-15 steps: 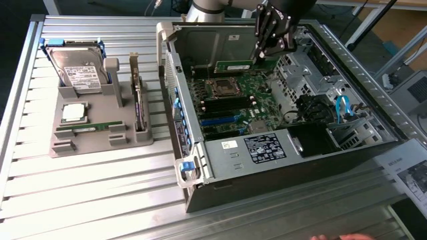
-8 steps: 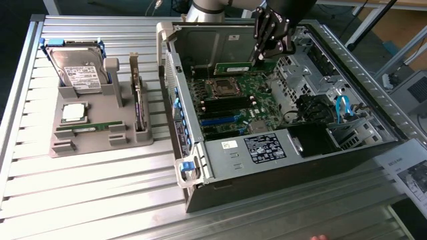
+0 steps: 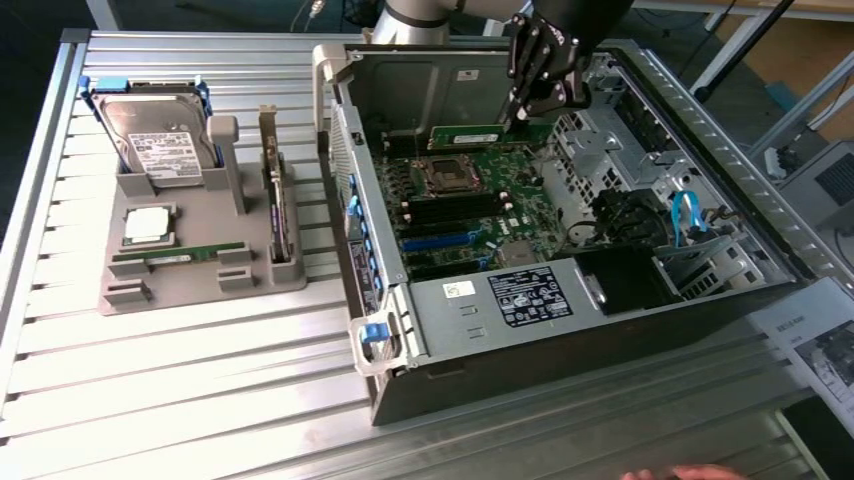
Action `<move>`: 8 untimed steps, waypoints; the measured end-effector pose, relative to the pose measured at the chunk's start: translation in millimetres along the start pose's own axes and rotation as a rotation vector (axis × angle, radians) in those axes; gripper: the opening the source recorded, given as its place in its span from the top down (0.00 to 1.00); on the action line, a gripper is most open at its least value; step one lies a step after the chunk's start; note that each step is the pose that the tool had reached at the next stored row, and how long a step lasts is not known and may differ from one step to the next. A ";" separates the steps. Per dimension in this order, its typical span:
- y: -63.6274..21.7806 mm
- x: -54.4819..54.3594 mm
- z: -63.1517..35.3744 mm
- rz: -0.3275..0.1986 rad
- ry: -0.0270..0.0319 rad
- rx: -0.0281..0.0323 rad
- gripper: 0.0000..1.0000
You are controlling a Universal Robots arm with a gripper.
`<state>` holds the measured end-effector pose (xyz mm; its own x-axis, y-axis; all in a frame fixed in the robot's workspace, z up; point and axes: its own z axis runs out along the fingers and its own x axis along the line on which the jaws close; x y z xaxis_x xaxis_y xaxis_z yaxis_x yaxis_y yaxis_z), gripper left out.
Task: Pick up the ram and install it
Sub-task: 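Insert the ram into the slot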
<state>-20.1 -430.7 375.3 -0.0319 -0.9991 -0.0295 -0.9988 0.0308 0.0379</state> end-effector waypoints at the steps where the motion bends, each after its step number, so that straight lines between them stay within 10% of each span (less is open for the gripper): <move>1: 0.0 0.0 0.0 0.000 0.0000 0.0000 0.88; 8: -0.2 0.2 7.8 0.000 0.0000 0.0000 0.88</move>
<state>-20.2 -430.7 367.5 -0.0319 -0.9991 -0.0295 -0.9988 0.0308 0.0379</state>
